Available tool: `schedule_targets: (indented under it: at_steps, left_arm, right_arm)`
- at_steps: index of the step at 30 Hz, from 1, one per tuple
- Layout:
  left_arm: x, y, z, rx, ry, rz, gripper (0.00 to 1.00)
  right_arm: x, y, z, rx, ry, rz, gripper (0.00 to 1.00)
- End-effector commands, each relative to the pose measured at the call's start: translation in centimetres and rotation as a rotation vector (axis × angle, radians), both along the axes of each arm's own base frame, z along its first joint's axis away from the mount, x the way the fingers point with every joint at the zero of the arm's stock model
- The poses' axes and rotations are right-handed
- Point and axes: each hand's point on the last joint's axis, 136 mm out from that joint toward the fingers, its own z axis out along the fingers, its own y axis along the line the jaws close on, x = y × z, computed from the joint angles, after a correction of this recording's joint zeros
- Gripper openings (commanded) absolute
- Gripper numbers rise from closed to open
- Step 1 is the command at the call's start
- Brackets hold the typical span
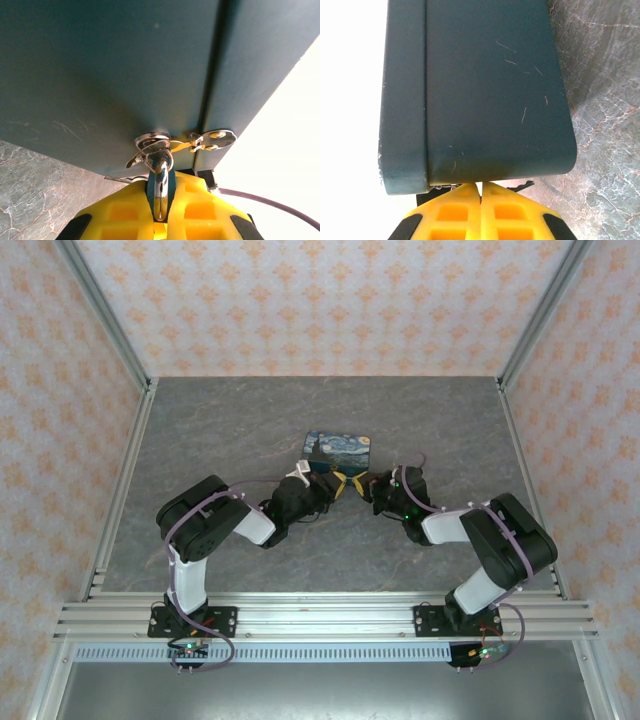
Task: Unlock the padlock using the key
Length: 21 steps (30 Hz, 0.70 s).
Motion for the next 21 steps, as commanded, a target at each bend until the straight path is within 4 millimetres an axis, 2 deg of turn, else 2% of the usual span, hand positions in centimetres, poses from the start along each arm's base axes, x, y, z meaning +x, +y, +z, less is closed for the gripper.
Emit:
schedule_targets:
  at_steps: [1, 6, 11, 21]
  left_arm:
    - [-4.1, -4.8, 8.0, -0.152, -0.196, -0.261, 0.0]
    - [-3.9, -4.2, 7.9, -0.149, -0.19, -0.226, 0.0]
    - [-3.9, -4.1, 8.6, -0.159, -0.21, -0.22, 0.0]
    - [-4.9, -3.8, 9.2, -0.149, -0.234, -0.237, 0.0]
  right_arm:
    - [-0.3, 3.1, 3.5, 0.096, -0.079, 0.096, 0.0]
    - [-0.8, 2.2, 3.1, 0.111, -0.051, 0.051, 0.0]
    - [-1.4, 1.8, 3.3, 0.109, -0.043, 0.039, 0.0]
    - [-3.1, 0.8, 1.6, 0.065, -0.001, 0.018, 0.0]
